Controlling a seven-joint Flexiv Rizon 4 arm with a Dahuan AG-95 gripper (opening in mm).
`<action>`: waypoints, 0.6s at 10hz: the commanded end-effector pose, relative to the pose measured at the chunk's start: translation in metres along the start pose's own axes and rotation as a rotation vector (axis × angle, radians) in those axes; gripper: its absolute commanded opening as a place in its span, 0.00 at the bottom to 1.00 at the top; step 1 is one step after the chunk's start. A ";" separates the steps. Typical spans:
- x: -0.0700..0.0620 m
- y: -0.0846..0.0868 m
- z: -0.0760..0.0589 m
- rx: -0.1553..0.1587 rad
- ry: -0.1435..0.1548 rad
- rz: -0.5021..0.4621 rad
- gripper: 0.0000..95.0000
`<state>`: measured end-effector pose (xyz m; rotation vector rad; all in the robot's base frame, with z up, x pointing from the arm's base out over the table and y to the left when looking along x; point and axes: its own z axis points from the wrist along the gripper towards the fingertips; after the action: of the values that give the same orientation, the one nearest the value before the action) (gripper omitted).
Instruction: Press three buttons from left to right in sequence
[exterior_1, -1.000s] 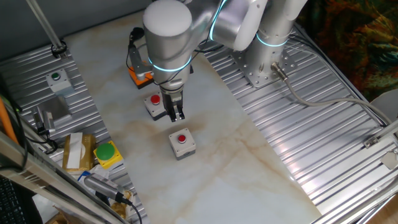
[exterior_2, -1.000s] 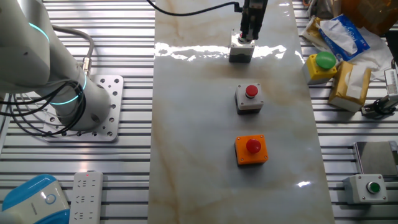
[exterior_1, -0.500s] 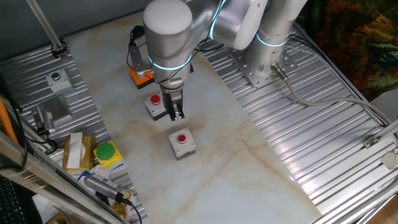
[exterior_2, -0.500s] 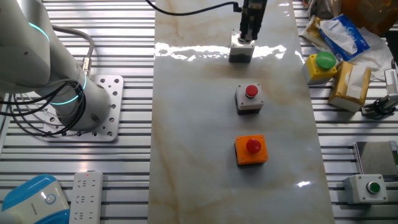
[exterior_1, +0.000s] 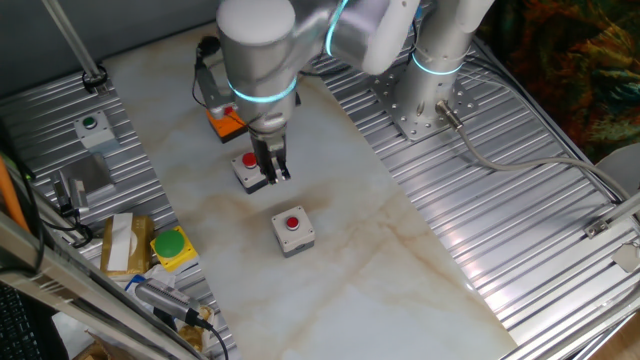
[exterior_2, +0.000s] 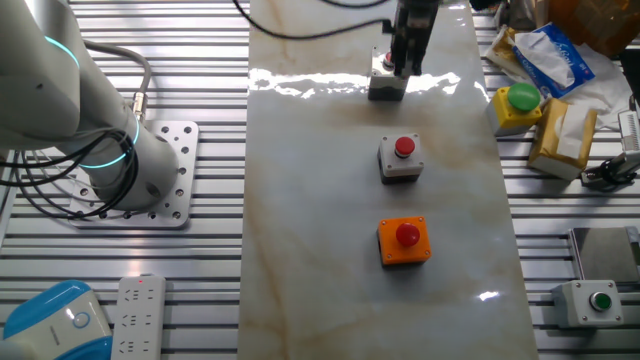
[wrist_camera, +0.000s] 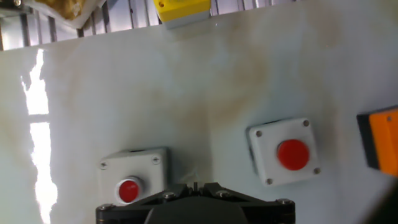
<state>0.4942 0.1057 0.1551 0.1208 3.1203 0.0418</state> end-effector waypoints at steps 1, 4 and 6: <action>-0.001 0.000 0.000 0.001 0.002 -0.058 0.00; -0.001 0.000 0.000 -0.024 0.003 -0.098 0.00; -0.001 0.000 0.000 -0.034 0.007 -0.143 0.00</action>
<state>0.4941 0.1046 0.1559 -0.0964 3.1204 0.0899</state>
